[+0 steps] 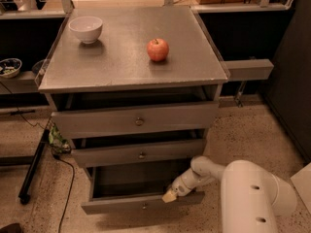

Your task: Open bottom drawer

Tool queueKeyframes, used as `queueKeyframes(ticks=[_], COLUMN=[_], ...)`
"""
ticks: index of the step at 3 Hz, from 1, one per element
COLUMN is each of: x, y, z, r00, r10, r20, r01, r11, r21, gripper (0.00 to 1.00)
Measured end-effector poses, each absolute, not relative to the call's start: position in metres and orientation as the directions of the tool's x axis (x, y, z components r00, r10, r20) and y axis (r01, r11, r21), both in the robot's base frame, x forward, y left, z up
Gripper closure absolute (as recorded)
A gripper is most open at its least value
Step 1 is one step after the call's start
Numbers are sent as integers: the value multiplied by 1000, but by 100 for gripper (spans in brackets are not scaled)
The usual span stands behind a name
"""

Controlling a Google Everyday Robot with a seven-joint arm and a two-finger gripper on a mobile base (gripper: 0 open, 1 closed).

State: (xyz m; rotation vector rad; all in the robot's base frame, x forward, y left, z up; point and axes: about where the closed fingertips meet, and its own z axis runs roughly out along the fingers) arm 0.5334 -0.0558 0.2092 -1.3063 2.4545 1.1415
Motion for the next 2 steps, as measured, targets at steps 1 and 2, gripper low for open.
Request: queueKeyframes(ticks=[1, 2], x=[534, 539], y=[-58, -60], z=[211, 211], r00=[-615, -615], r10=[-647, -647], r20=[-450, -450], r01=[-758, -758], r11=[327, 327], r21=[565, 565], gripper=[100, 100])
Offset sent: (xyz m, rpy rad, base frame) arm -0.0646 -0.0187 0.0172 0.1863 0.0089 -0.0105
